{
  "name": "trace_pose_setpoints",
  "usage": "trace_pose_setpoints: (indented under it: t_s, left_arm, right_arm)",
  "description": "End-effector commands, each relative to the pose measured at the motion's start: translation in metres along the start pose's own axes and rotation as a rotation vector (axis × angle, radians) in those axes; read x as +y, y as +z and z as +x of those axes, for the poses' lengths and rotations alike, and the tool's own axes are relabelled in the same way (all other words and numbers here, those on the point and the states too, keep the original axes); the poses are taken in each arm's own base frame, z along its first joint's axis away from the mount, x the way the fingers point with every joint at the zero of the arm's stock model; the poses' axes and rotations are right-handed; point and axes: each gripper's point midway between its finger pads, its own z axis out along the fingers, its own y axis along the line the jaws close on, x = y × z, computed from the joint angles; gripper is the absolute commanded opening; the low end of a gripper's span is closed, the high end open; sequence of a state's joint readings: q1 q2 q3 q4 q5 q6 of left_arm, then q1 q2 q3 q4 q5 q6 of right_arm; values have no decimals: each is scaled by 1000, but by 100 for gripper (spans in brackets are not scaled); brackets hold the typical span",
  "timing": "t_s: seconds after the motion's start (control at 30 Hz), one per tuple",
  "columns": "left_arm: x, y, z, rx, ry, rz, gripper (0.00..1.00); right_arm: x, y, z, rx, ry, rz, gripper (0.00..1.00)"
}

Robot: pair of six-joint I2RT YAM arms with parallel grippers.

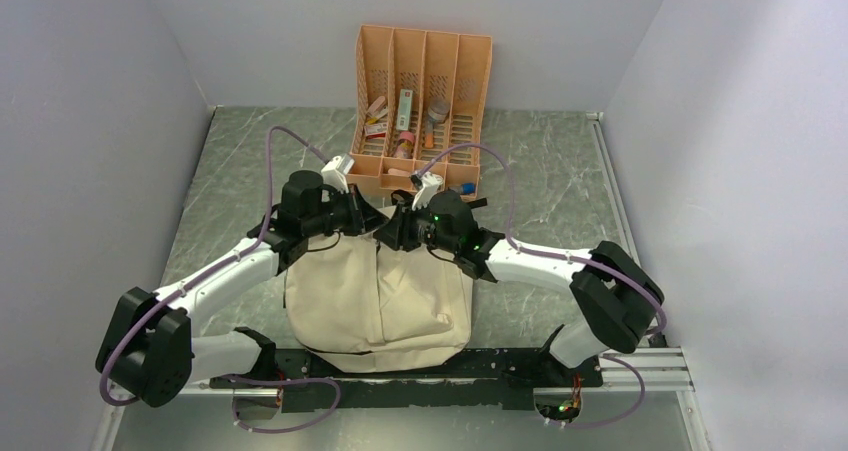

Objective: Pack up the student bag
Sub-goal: Zip the student bag at the center of the board.

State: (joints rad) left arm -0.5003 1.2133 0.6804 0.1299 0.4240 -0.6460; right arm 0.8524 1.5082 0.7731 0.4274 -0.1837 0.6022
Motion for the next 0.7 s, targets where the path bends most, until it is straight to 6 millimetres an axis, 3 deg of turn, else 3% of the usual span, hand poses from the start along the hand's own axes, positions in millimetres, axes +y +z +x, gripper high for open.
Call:
trace_pose_setpoints:
  t_s: [0.0, 0.13, 0.4, 0.53, 0.67]
  left_arm:
    - [-31, -6, -22, -53, 65, 99, 5]
    - [-30, -6, -21, -50, 63, 99, 5]
    - [-29, -4, -20, -43, 56, 99, 5]
    - [-27, -3, -19, -40, 59, 93, 5]
    - [-24, -2, -17, -35, 49, 78, 5]
  right_arm:
    - [-4, 6, -33, -110, 8, 52, 31]
    - [-8, 5, -37, -144, 39, 75, 32]
    - [5, 10, -45, -202, 97, -7, 31]
    - [11, 10, -50, -224, 94, -40, 23]
    - [8, 8, -49, -228, 80, -28, 10]
